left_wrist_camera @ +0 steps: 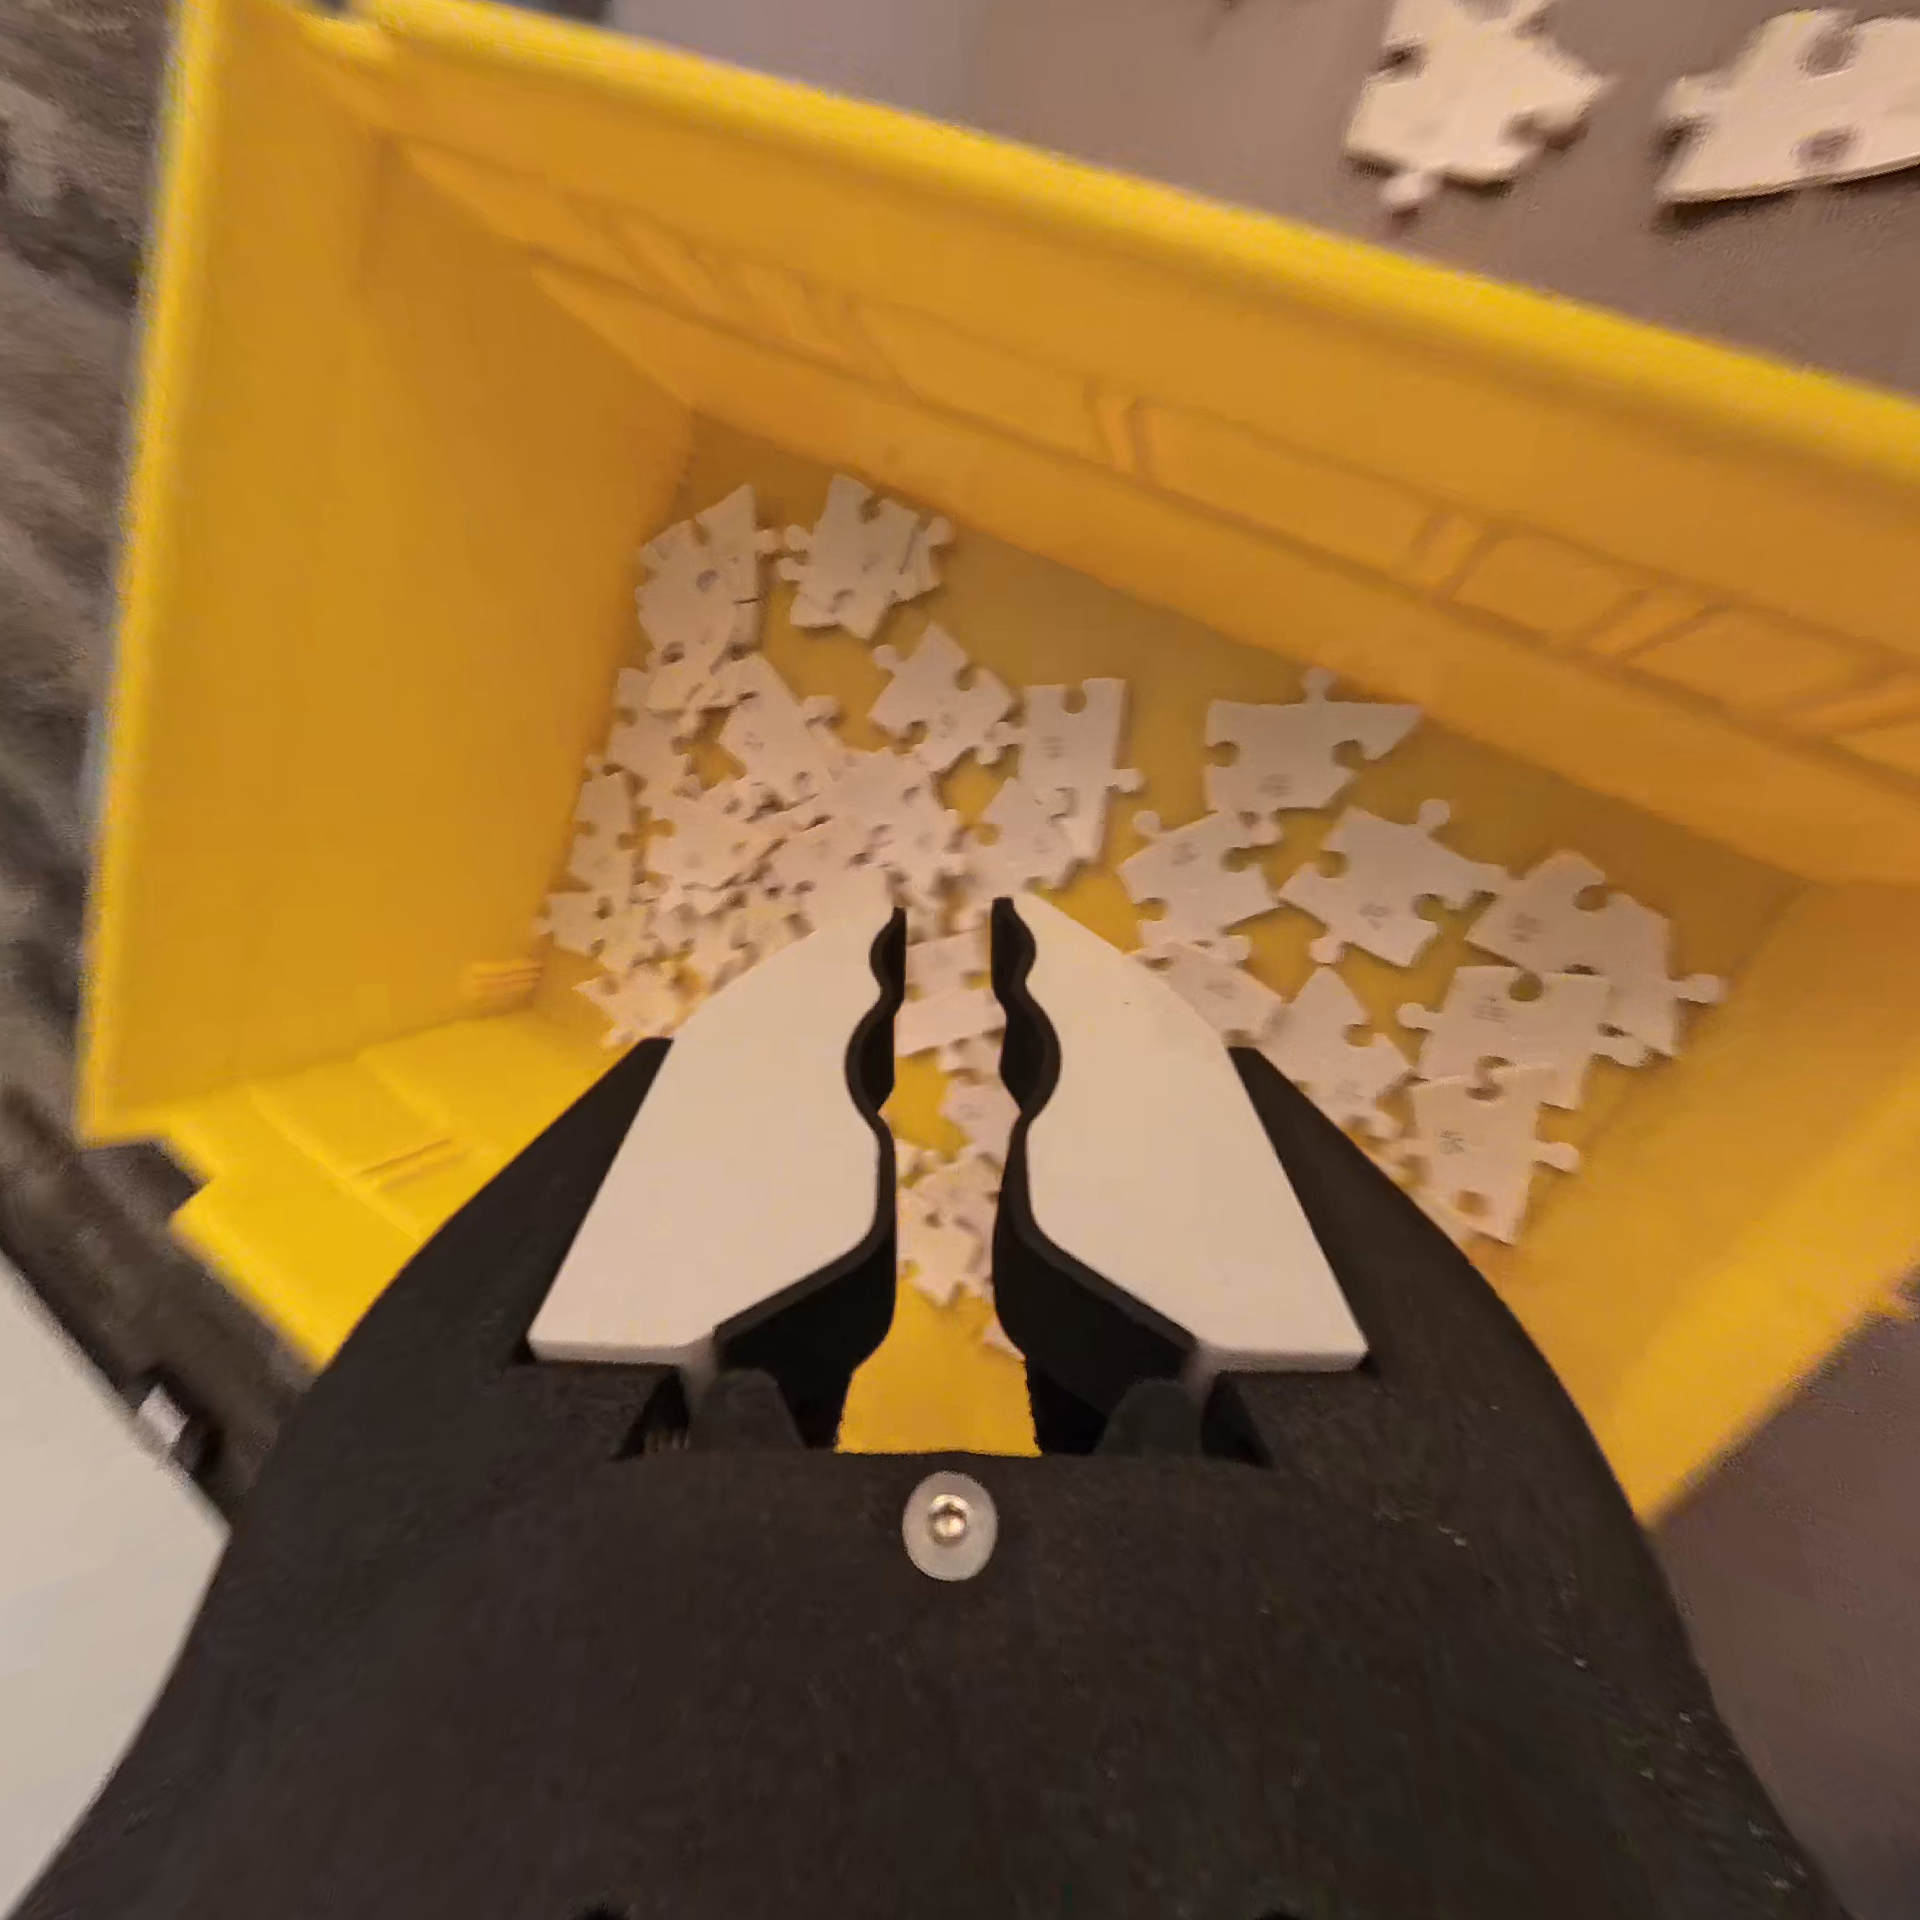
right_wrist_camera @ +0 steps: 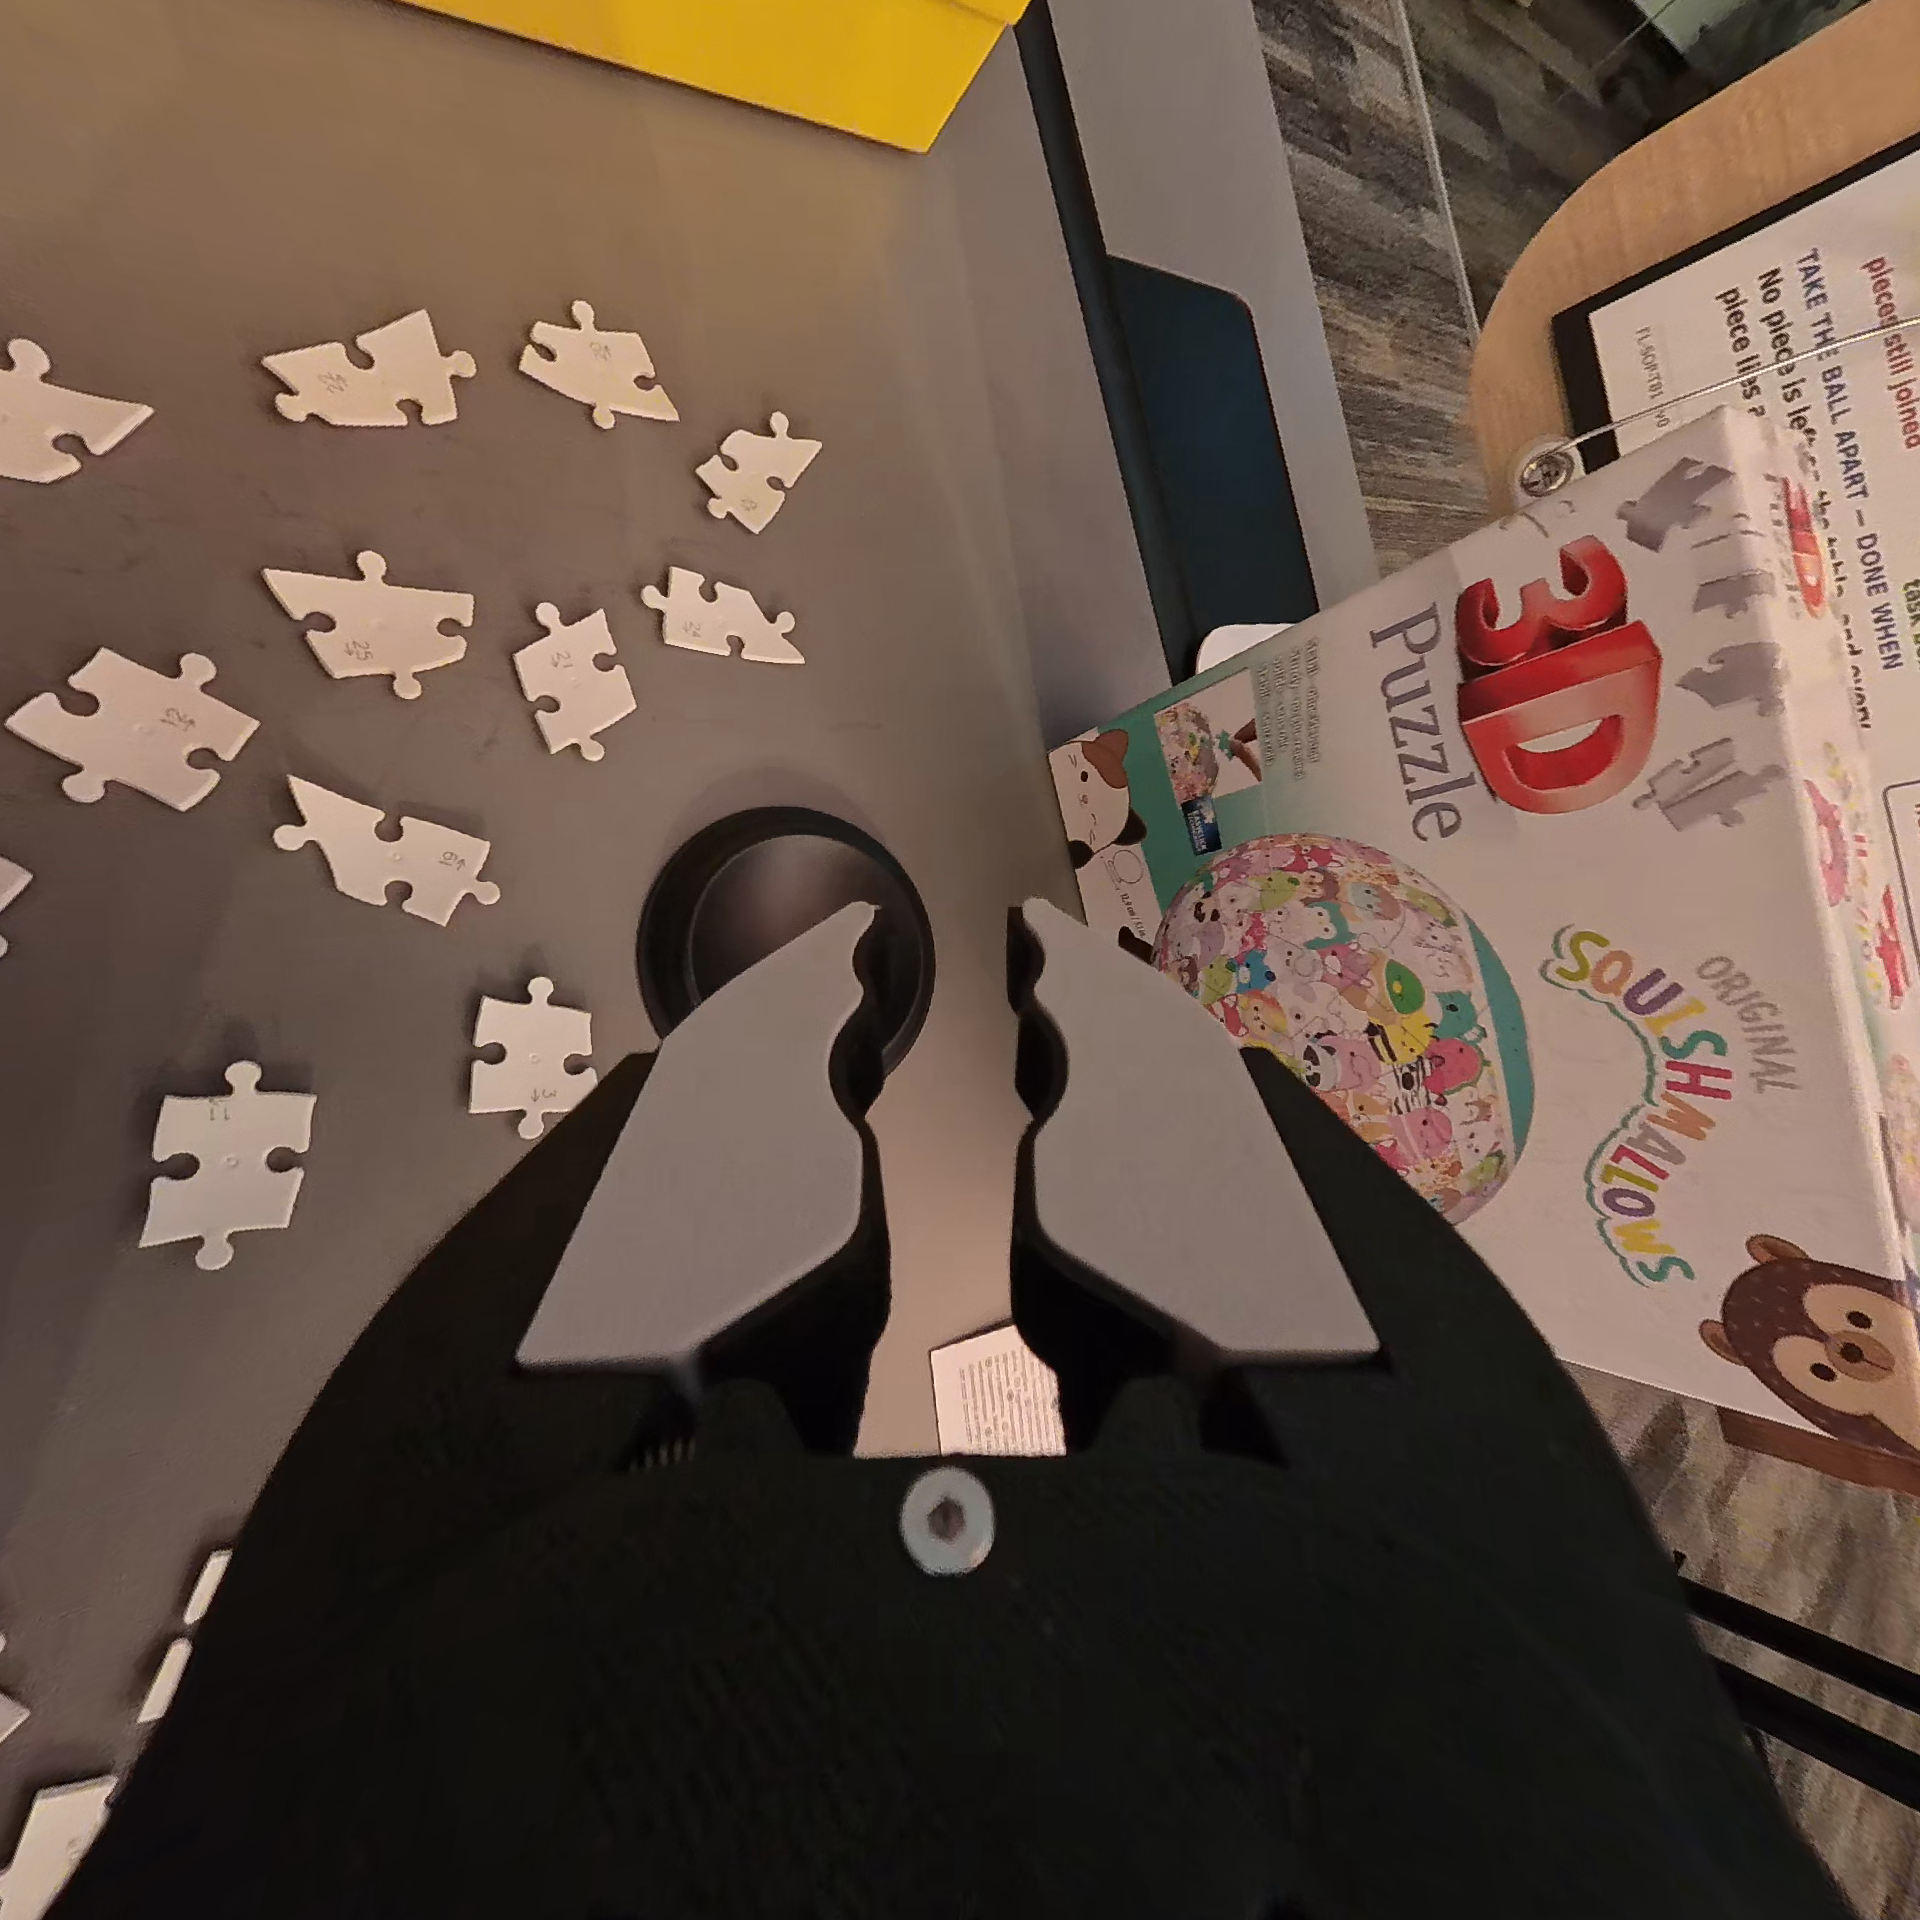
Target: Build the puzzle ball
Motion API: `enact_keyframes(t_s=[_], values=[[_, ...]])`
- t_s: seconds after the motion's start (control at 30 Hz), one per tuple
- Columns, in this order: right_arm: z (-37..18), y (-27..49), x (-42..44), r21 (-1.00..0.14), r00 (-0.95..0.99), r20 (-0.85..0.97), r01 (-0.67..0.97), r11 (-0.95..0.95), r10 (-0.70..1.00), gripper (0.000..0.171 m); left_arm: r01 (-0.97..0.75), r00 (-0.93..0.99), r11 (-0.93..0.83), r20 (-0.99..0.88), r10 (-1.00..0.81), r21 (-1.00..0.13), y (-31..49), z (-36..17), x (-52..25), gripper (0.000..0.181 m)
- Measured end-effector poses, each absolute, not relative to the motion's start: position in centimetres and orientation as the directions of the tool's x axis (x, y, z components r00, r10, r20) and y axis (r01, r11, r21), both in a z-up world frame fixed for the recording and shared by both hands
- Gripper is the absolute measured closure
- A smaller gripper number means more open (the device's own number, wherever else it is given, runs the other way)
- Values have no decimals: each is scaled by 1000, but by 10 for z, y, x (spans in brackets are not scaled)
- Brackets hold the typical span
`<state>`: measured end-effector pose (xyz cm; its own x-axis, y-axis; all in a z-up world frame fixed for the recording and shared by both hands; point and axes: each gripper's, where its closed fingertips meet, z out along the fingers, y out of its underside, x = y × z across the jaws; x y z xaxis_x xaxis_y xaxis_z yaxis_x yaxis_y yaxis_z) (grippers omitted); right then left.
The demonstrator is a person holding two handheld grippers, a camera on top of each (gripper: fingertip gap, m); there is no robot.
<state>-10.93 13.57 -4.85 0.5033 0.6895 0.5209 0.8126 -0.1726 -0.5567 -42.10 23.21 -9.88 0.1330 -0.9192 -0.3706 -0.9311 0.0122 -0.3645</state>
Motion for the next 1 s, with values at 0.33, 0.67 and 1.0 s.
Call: enact_keyframes(t_s=[0.33, 0.67, 1.0], values=[[-48, 136, -107, -557, 506, 520, 812, -177, 688, 149, -937, -50, 107, -174, -983, -332, 190, -131, -391, 142], [-51, 135, -106, -546, 501, 517, 817, -184, 694, 149, -951, -33, 59, -90, -995, -303, 188, -150, -387, 145], [-52, 134, -107, -542, 495, 513, 820, -182, 701, 149, -962, 15, 0, -54, -998, -272, 189, -151, -389, 151]])
